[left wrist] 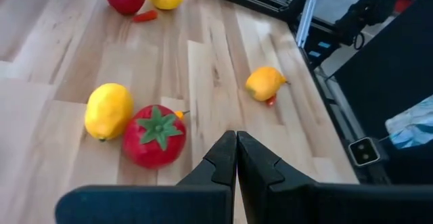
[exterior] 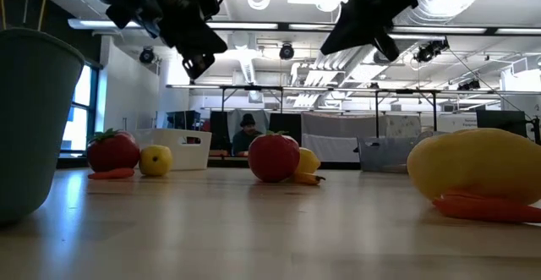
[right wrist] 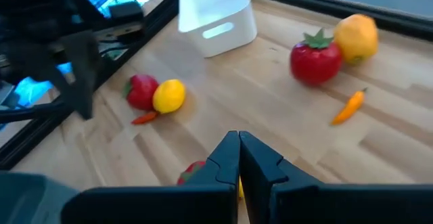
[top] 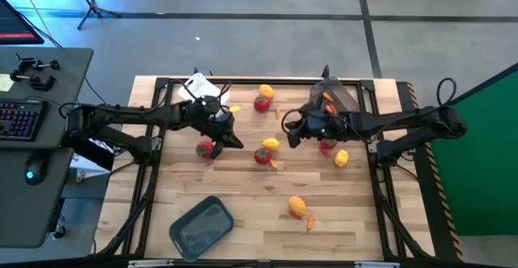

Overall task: Sort produce into baskets
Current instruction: Put the red chili pepper into the black transparent bin

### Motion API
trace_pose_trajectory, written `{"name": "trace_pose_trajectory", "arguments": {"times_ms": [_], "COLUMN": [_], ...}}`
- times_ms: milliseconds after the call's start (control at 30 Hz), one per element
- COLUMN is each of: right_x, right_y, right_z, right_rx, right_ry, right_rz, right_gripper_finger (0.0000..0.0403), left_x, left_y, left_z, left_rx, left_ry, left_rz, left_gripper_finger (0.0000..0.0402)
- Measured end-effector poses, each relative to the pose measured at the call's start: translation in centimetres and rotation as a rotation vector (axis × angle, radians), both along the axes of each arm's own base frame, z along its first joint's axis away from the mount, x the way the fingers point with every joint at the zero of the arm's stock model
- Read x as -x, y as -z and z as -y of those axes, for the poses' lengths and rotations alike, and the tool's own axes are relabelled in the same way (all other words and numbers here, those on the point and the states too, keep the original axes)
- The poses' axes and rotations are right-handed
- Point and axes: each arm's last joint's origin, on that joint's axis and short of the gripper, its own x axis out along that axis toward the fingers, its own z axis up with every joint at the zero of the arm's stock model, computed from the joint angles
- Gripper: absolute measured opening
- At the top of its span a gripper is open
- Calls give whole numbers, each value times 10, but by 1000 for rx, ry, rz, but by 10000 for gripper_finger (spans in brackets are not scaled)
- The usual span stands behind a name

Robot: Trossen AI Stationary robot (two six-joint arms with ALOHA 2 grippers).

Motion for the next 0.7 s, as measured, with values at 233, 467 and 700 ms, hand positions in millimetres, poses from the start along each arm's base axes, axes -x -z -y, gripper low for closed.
{"name": "trace_pose_trajectory", "arguments": {"times_ms": [233,467,700], "right_x": [1,7,13], "right_y": [1,6,12], "right_z": [-22,-42,-51], "right_rx": [-31,-45,-83], "right_ry": [-24,-102,-112], "right_rz": [13,-61,-125], "right_gripper_finger": [0,38,143], "left_x": [-2,-15,-28], "left_y": [0,9,20], "left_z": [-2,-5,-7], "left_rx": [-54,2,46], "left_ry": [-2,-36,-62], "left_rz": [29,32,43], "left_gripper_finger": [0,0,0]}}
